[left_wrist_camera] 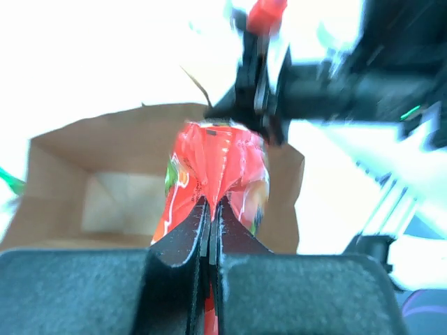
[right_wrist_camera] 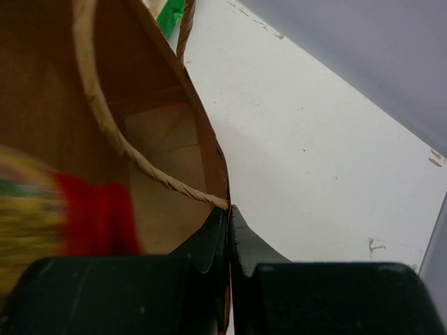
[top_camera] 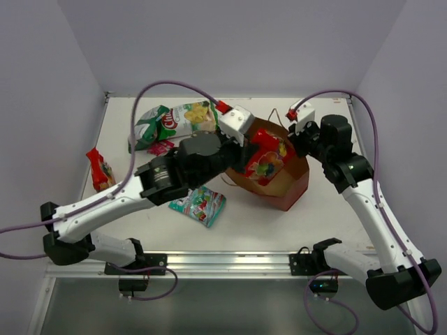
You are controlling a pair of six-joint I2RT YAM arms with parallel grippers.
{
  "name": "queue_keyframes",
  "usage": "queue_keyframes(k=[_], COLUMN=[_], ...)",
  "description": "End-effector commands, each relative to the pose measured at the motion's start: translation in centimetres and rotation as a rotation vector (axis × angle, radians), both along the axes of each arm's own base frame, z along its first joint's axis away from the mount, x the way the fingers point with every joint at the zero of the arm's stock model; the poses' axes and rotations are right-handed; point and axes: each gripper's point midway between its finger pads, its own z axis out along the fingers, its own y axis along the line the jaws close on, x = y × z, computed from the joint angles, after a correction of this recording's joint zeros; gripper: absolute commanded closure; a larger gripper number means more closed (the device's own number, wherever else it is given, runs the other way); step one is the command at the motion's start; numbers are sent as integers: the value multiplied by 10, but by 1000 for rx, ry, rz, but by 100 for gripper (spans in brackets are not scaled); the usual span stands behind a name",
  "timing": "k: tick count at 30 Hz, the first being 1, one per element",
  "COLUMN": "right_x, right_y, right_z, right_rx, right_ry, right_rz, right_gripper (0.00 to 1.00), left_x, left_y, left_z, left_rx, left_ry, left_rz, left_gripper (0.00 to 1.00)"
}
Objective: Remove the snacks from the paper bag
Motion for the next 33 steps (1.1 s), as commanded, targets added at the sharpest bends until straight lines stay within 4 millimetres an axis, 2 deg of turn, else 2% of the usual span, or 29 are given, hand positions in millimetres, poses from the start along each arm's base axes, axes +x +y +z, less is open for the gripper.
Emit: queue_keyframes(k=[1, 3, 4, 6, 7, 9, 10, 15, 18, 19, 20, 21, 22, 23, 24, 26, 27, 30, 31, 33], right_x=[9, 11, 12, 15, 16, 19, 21, 24, 24, 24, 23, 23, 23, 21, 21, 21, 21, 24, 25, 28], right_y=[-5, -11, -13, -16, -20, -25, -28, -35, -34, -34, -35, -35, -36, -37, -39, -41, -42, -46, -47, -51], right_z=[2, 1, 1, 0, -1, -4, -4, -4, -3, -3, -3, -3, -3, -1, 0, 3, 5, 7, 8, 12], right_rx=[-4, -15, -17, -18, -19, -23, -19, -7, 8, 12, 15, 16, 17, 20, 20, 34, 41, 68, 83, 119], right_ry=[-23, -24, -22, -20, -15, -6, -3, 6, 8, 8, 9, 8, 8, 3, -1, -4, -6, 0, 4, 7], right_rz=[-48, -80, -91, -112, -134, -163, -183, -231, -236, -239, -240, -244, -248, -253, -265, -279, -286, -316, -336, -375], right_gripper=[100, 100, 100, 100, 100, 100, 100, 100, 100, 100, 100, 100, 100, 100, 100, 100, 100, 100, 100, 100], left_x=[-5, -2, 3, 5, 6, 8, 9, 11, 28, 40, 46, 55, 59, 62, 64, 68, 67, 67, 65, 62], left_y=[57, 84, 114, 140, 164, 186, 207, 246, 256, 264, 267, 284, 281, 287, 294, 316, 322, 349, 357, 362], left_z=[107, 120, 125, 122, 117, 108, 96, 55, 4, -14, -44, -58, -70, -83, -105, -129, -149, -176, -193, -215], left_rx=[-203, -214, -208, -176, -142, -107, -51, 54, 190, 218, 274, 284, 265, 272, 299, 311, 343, 360, 372, 393], left_ry=[-157, -178, -189, -194, -190, -174, -168, -118, -49, 0, 48, 87, 118, 149, 196, 276, 326, 420, 463, 538], left_rz=[90, 173, 272, 356, 433, 512, 592, 725, 757, 772, 774, 826, 796, 803, 815, 862, 871, 936, 951, 960], left_gripper=[100, 100, 100, 100, 100, 100, 100, 100, 100, 100, 100, 100, 100, 100, 100, 100, 100, 100, 100, 99])
